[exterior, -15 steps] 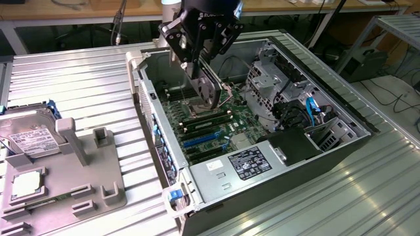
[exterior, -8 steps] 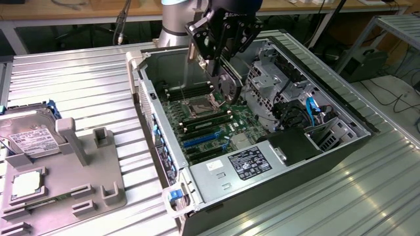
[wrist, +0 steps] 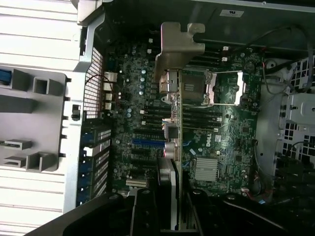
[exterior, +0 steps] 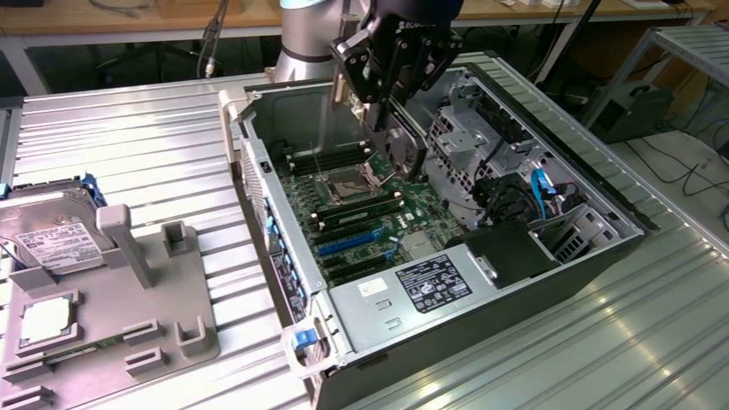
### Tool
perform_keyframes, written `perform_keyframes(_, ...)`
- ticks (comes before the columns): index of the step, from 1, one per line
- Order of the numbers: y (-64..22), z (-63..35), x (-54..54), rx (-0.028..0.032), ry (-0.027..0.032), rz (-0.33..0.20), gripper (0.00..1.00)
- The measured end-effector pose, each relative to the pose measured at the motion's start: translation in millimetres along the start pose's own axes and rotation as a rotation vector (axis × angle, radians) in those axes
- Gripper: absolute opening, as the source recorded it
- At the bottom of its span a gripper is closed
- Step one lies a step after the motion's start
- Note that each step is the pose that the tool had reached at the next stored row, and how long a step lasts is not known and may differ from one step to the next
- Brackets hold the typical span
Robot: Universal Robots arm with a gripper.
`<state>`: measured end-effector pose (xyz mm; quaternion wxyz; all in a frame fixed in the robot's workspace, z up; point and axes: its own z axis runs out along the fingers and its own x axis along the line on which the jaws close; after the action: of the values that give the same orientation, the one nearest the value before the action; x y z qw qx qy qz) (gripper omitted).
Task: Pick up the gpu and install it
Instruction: 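Pick up the gpu and move the gpu toward the slot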
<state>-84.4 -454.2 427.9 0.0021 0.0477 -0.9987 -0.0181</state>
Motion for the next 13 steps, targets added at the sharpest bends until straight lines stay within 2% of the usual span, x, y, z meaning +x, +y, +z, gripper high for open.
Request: perform_keyframes(13, -1.3, 0.1, -12.9, -0.0001, -0.0001, 0.000, 0.28)
